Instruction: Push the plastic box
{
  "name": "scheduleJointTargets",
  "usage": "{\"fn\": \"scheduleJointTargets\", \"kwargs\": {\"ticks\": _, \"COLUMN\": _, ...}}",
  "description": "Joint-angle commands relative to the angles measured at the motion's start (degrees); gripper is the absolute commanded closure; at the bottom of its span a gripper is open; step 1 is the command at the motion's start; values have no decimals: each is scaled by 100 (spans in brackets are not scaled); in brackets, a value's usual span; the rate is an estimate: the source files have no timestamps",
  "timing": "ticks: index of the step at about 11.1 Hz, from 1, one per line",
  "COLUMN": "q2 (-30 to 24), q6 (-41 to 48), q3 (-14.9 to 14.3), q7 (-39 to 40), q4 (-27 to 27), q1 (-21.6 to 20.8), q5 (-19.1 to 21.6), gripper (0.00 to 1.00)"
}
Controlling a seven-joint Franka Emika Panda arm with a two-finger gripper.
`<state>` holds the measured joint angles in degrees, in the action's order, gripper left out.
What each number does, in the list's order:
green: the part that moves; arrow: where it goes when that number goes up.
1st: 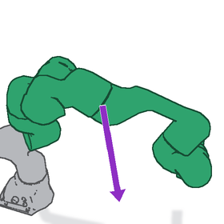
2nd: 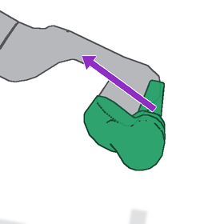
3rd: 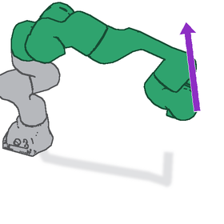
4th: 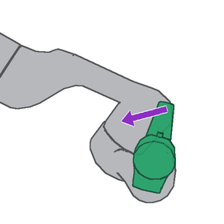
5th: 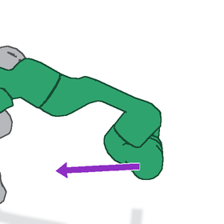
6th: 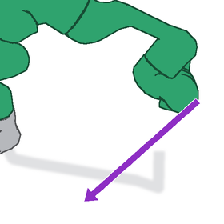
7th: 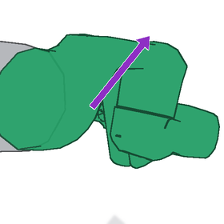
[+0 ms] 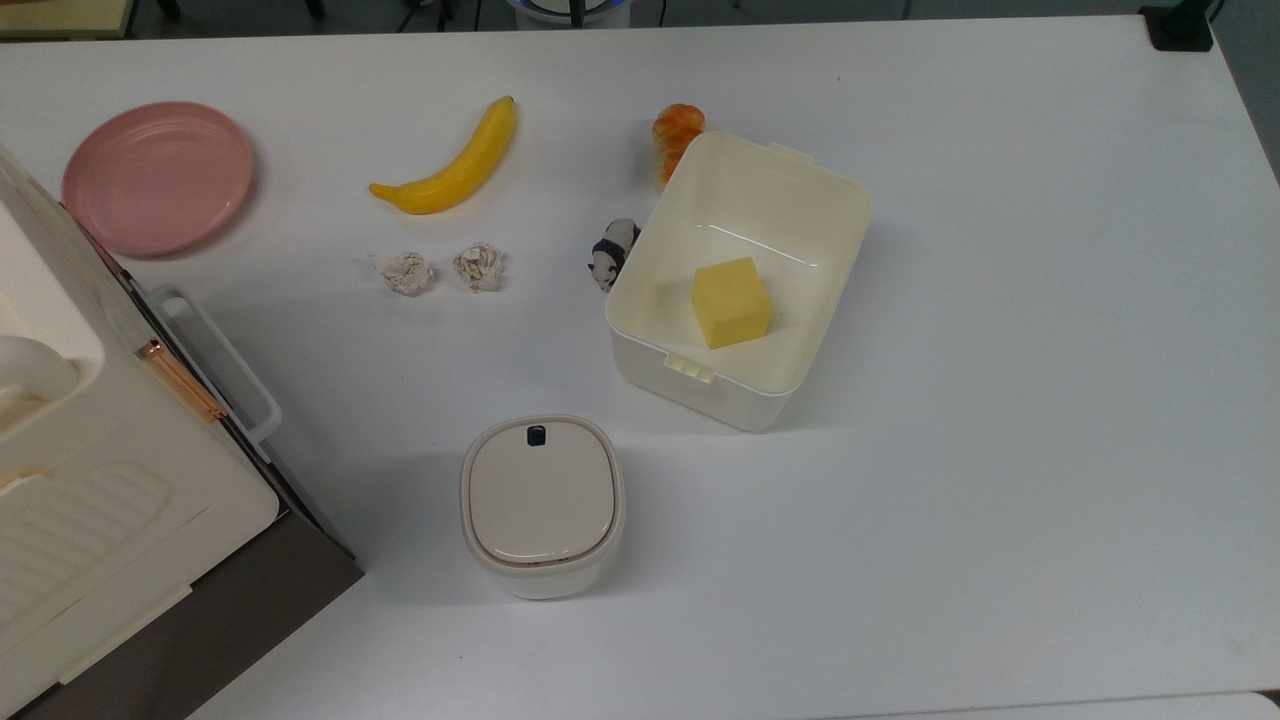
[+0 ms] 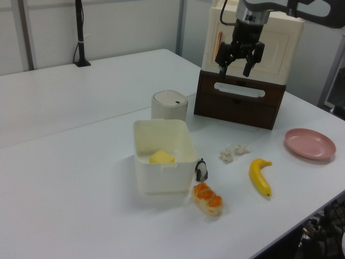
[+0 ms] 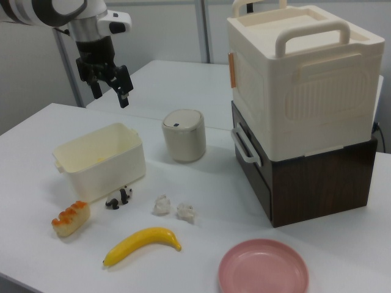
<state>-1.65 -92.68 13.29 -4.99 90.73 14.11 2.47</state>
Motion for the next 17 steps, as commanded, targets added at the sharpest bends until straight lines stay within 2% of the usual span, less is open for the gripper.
{"fn": "scheduleJointTargets", "kwargs": {"ticks": 1, "q2": -28, "q6": 110, "q3": -45, "q7": 7, "q4": -134, "q1": 126, "q5": 104, "gripper": 0}}
{"fn": "scheduleJointTargets", "kwargs": {"ticks": 2, "q2": -19, "q6": 119, "q3": -124, "q7": 7, "q4": -125, "q1": -56, "q5": 78, "gripper": 0}}
{"fn": "scheduleJointTargets", "kwargs": {"ticks": 4, "q2": -19, "q6": 110, "q3": -650, "q7": 16, "q4": -125, "q1": -591, "q5": 87, "gripper": 0}}
{"fn": "scheduleJointTargets", "kwargs": {"ticks": 17, "q2": -19, "q6": 66, "q3": -652, "q7": 68, "q4": -108, "q1": -585, "q5": 87, "gripper": 0}}
